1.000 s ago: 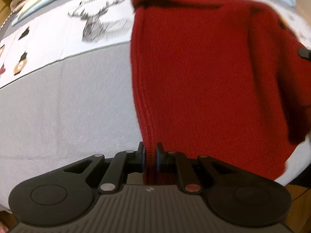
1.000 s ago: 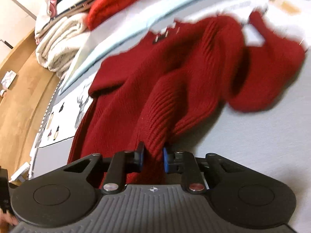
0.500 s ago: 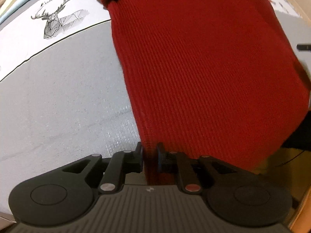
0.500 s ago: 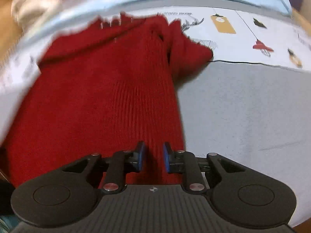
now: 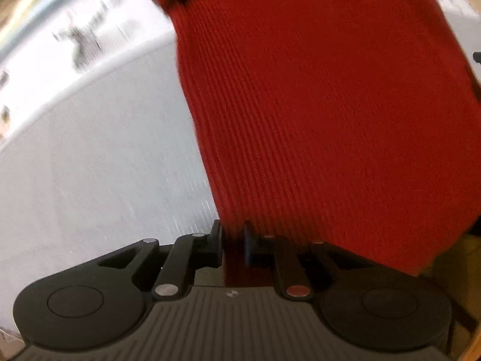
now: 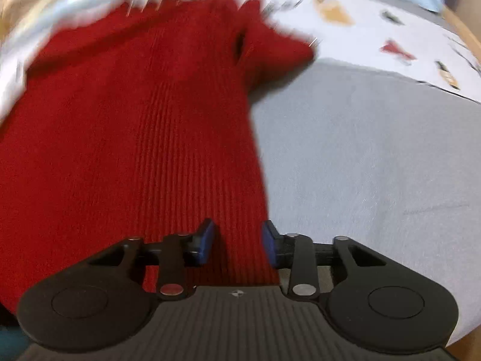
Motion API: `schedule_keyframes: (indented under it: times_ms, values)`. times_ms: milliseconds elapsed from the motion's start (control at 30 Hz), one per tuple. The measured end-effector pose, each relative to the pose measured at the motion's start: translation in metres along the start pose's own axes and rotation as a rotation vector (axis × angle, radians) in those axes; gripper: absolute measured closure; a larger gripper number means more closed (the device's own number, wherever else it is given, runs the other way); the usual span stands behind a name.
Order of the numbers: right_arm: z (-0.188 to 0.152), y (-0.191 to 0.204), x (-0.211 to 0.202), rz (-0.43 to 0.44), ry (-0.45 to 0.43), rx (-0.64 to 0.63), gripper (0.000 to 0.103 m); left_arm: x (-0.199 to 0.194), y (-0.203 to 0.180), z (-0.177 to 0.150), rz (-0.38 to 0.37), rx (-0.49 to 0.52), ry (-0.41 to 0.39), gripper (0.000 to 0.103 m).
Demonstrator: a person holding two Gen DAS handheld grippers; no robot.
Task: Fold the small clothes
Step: 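Lay the sweater flat on the bed and open both grippers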
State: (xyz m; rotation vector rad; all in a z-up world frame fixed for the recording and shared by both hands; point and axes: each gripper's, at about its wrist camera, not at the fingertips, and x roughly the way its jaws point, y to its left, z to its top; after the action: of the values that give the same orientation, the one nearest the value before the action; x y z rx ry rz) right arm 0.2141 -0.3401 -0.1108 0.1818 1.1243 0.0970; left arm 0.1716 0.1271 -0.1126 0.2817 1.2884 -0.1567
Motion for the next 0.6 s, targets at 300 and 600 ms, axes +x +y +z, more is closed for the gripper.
schedule_keyframes:
  times_ms: [300, 600]
  values:
    - [0.057, -0.028, 0.013, 0.031, -0.241, 0.175, 0.066, -0.036, -0.006, 0.052, 0.013, -0.16, -0.249, 0.079]
    - [0.088, 0.0, 0.078, -0.016, -0.139, 0.023, 0.072, -0.019, -0.017, 0.103, 0.01, -0.176, -0.248, 0.079]
